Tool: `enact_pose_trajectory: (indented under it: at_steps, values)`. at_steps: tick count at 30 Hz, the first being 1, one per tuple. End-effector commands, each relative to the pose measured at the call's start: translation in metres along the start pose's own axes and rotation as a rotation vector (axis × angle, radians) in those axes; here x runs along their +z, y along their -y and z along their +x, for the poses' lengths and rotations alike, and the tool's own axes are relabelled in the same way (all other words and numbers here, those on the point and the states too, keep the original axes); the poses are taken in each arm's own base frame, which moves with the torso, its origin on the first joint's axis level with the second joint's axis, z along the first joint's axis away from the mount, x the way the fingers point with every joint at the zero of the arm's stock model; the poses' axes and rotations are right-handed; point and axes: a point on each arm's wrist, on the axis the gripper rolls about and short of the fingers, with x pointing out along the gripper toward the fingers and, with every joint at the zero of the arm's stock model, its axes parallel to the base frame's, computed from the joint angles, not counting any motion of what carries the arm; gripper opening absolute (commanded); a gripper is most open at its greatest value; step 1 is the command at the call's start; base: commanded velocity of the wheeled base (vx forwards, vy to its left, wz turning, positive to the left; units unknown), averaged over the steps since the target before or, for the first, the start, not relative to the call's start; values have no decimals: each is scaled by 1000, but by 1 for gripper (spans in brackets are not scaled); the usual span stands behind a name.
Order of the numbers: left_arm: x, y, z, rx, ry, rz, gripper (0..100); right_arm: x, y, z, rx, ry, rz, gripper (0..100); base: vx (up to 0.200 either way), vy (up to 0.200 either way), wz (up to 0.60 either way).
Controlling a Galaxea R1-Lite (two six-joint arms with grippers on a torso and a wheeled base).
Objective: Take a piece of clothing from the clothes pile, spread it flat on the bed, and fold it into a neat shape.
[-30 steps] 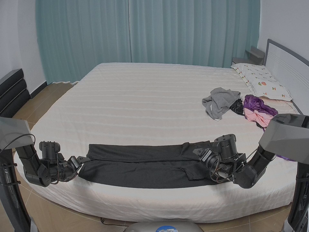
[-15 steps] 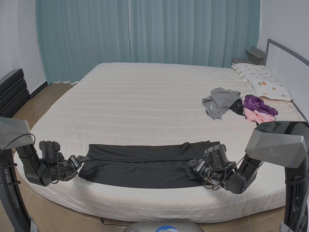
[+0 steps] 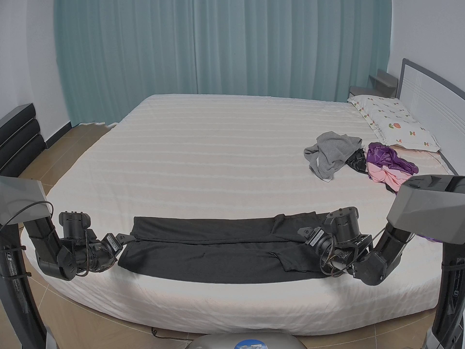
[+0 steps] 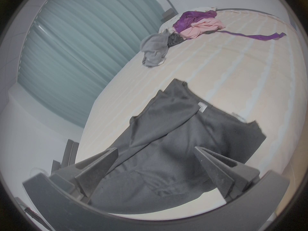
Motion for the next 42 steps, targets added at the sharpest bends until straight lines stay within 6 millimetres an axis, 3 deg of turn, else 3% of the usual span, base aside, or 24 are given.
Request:
enact_pose_trajectory:
  at_steps: [1,17,21,26,31,36,42]
  values:
    - [-1,-1,0,1,-1,-1,100,12,2,-9,3,25,23,100,0,0,0]
    - [10,7,-3,-28,39,8,100,10,3,-18,24,30,16,100,0,0,0]
    - [24,20,-1,-73,82,36,100,10,2,-20,30,31,7,100,0,0,0]
    - [41,35,19,-91,75,120,100,10,2,-20,31,30,5,100,0,0,0]
    - [48,33,48,-54,26,219,100,9,3,-21,24,26,3,100,0,0,0]
    - [38,21,86,-18,-39,313,100,10,3,-23,27,27,2,100,0,0,0]
    - [36,14,96,-7,-49,381,100,9,5,-25,24,20,4,100,0,0,0]
